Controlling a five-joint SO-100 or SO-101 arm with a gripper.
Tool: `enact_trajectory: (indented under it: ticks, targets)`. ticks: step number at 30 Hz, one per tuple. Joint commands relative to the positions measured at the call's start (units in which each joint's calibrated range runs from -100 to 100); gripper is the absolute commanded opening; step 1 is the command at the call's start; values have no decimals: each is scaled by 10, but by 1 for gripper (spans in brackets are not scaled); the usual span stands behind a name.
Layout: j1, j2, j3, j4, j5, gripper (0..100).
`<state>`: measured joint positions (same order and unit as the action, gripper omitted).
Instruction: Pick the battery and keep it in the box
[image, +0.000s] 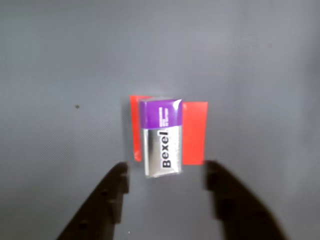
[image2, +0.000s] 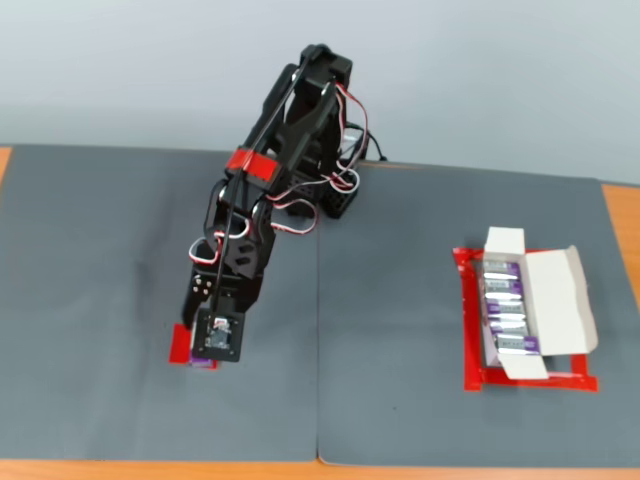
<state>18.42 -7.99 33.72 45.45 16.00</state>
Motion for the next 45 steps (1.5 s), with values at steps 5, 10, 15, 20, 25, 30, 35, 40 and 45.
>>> enact_trajectory:
  ticks: [5,10,15,20,25,30,35,40,45]
  targets:
    - [2,18,-33,-7,2,33]
    - [0,33,-34,-7,-1,31]
    - [0,51,-34,-8,-1,31]
    - [1,72,-34,-8,-2,31]
    - [0,85,-35,-22,-2,31]
    - [4,99,-35,-56,-2,31]
    - [5,113,-35,-61,-2,31]
    - [5,124,-34,-61,-2,31]
    - [8,133,-34,-79,-2,31]
